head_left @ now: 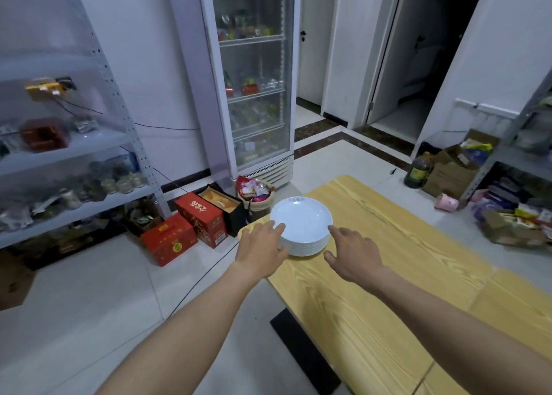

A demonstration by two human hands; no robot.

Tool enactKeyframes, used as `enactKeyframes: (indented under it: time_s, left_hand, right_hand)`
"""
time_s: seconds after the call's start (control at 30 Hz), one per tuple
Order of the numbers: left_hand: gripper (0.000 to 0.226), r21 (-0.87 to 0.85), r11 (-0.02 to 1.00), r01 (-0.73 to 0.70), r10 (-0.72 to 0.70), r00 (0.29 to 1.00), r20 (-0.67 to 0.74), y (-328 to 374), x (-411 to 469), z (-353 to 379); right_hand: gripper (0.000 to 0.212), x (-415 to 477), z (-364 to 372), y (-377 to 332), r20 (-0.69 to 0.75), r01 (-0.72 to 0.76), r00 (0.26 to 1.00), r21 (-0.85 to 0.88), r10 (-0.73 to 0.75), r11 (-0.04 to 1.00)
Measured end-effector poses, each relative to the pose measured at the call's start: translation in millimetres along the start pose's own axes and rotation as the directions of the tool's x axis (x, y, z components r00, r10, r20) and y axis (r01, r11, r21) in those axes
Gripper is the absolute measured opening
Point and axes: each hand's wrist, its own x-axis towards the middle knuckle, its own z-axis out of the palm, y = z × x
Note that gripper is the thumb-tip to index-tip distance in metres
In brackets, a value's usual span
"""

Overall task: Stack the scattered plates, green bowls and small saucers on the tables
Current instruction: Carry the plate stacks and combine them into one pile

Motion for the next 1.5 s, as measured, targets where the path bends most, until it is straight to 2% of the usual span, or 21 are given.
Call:
enactKeyframes:
  time_s: [0.17, 0.37, 0.5, 0.6, 0.7, 0.8, 0.87, 1.0, 1.2, 1.5]
  left_hand:
    - [0.052, -0.081, 0.997, 0.017, -0.015, 1.000, 0.025, -26, 59, 27]
    - [0.054, -0.239, 0.969, 0.066, -0.052, 0.997, 0.063, -51, 116, 62]
    - [0.058, -0.443, 0.868, 0.224, -0.147, 0.969, 0.200, -66, 153, 91]
    - [0.063, -0.519, 0.799, 0.304, -0.156, 0.938, 0.309, -76, 172, 113]
    - [0.068, -0.570, 0.749, 0.337, -0.093, 0.906, 0.414, -86, 187, 130]
    - [0.071, -0.628, 0.705, 0.329, -0.008, 0.889, 0.457, -93, 201, 142]
    - [0.073, -0.663, 0.679, 0.316, 0.039, 0.886, 0.462, -96, 208, 146]
    - [0.076, -0.755, 0.581, 0.305, 0.094, 0.896, 0.434, -102, 215, 150]
    - [0.074, -0.820, 0.462, 0.338, 0.071, 0.908, 0.413, -107, 214, 165]
    - [0.068, -0.846, 0.422, 0.324, 0.066, 0.920, 0.386, -109, 212, 175]
  right_hand:
    - [0.059, 64, 19, 5, 0.003, -0.030, 1.000, 0.094, 0.030, 0.995]
    - [0.067, 116, 50, 12, 0.098, -0.179, 0.983, 0.382, 0.152, 0.907]
    - [0.072, 139, 84, 20, 0.200, -0.334, 0.942, 0.568, 0.268, 0.752]
    - [0.074, 151, 108, 26, 0.253, -0.412, 0.909, 0.654, 0.330, 0.635]
    - [0.072, 155, 121, 31, 0.297, -0.455, 0.879, 0.758, 0.374, 0.467]
    - [0.072, 156, 130, 27, 0.362, -0.459, 0.870, 0.843, 0.335, 0.281]
    - [0.071, 158, 136, 23, 0.364, -0.451, 0.867, 0.863, 0.340, 0.227]
    - [0.070, 165, 143, 16, 0.352, -0.445, 0.851, 0.878, 0.390, 0.177]
    - [0.068, 168, 152, 8, 0.294, -0.409, 0.815, 0.903, 0.500, 0.136]
    - [0.073, 167, 147, 2, 0.248, -0.371, 0.782, 0.922, 0.571, 0.107]
